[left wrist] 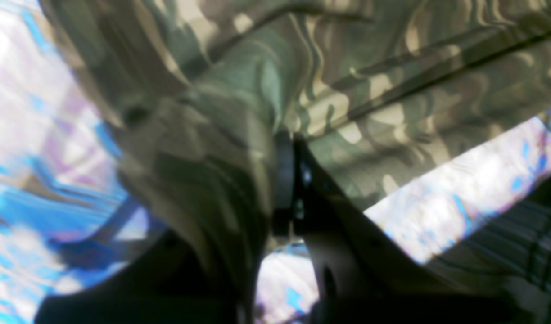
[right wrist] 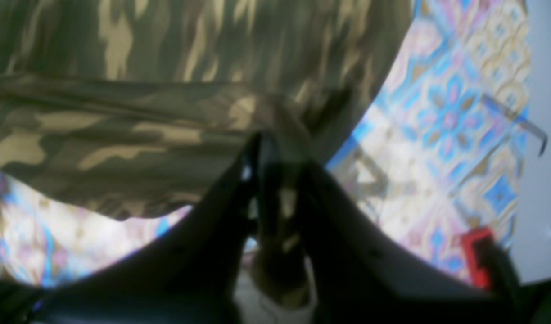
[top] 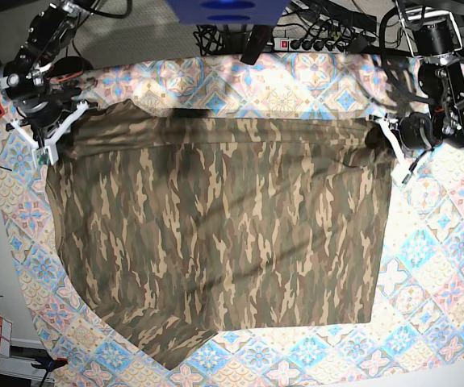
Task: Fold the T-shirt properly
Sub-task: 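Lift the shoulder edge and pull it over toward the hem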
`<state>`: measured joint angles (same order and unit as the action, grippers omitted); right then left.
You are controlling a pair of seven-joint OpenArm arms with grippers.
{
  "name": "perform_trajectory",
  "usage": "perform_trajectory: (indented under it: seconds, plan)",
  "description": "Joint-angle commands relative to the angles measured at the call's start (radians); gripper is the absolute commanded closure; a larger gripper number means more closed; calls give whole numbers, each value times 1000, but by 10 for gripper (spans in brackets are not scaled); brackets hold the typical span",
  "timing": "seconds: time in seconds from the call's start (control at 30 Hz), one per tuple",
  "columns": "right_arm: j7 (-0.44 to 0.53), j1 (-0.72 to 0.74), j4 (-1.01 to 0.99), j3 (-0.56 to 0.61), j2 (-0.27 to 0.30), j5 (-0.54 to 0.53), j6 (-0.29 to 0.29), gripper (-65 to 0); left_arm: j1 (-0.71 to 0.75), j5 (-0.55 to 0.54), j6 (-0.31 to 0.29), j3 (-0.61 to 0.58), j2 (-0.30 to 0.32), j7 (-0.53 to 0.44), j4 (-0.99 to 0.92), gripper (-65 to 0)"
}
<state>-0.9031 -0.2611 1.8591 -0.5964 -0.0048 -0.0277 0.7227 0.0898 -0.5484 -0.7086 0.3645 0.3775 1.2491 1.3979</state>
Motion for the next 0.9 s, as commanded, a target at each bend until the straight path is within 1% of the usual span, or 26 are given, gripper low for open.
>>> perform_trajectory:
  seconds: [0.0,0.07,0.13,0.2,0.3,0.43,0.5,0.57,0.67,0.87]
  plan:
    - [0,21,20,-9,22,19,-25,-7,-34,50,10,6,24,-1,16,0]
    - [-31,50,20,0,42,19,-25,-7,-71,116,10,9,-4,4,16,0]
    - [-61,82,18,26,59,19,-25,-7,-106,175,10,11,-12,4,11,0]
    - [-80,105,18,36,64,19,-25,-7,-132,218,10,11,-13,4,10,0]
    - [-104,168,3,36,65,28,-25,-7,-169,291,10,9,-42,4,10,0]
    - [-132,256,-34,42,67,150,-25,-7,-236,413,10,8,-85,4,-24,0]
    - [-135,302,-74,72,65,193,-25,-7,-285,459,10,9,-97,-2,-79,0]
    - [-130,339,-125,97,67,239,-25,-7,-327,489,10,6,-104,-6,-131,0]
    - [-126,392,-191,102,67,291,-25,-7,-381,511,10,5,-117,-6,-173,0]
    - [-124,491,-273,102,70,295,-25,-7,-460,577,10,5,-125,-7,-234,0]
